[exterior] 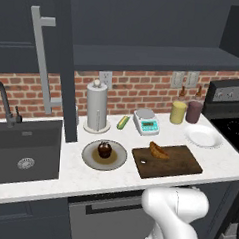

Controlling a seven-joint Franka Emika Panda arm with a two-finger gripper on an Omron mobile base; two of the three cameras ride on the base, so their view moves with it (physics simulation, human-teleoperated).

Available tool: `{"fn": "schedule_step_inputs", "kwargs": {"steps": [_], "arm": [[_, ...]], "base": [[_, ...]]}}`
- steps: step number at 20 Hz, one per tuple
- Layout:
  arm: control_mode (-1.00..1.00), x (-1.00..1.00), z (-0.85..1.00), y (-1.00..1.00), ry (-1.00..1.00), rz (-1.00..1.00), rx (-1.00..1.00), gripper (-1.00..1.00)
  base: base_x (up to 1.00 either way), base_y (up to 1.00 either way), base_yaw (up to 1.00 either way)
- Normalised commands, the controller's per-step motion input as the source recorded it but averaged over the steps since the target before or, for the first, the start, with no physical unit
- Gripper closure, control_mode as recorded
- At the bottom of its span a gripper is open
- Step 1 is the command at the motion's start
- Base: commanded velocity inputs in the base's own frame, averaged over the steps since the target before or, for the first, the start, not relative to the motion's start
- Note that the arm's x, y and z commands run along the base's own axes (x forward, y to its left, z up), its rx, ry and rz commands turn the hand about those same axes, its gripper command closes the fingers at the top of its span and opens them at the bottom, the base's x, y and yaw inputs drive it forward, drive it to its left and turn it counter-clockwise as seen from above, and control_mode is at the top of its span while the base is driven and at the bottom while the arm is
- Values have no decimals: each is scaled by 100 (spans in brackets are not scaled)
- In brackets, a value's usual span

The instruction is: From the different types of pastries on the counter, select a croissant and place it on the cutting board. Then retrieve a jar of jam from the cabinet and place it alongside the croissant on the cutting board.

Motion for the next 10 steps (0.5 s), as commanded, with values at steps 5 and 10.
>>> {"fn": "schedule_step_inputs", "kwargs": {"steps": [5, 10], "arm": [[-100, -4, -49, 32, 14, 1, -1, 100], [-100, 0, -45, 16, 15, 2, 0, 100]], "base": [[0, 0, 0], [0, 0, 0]]}}
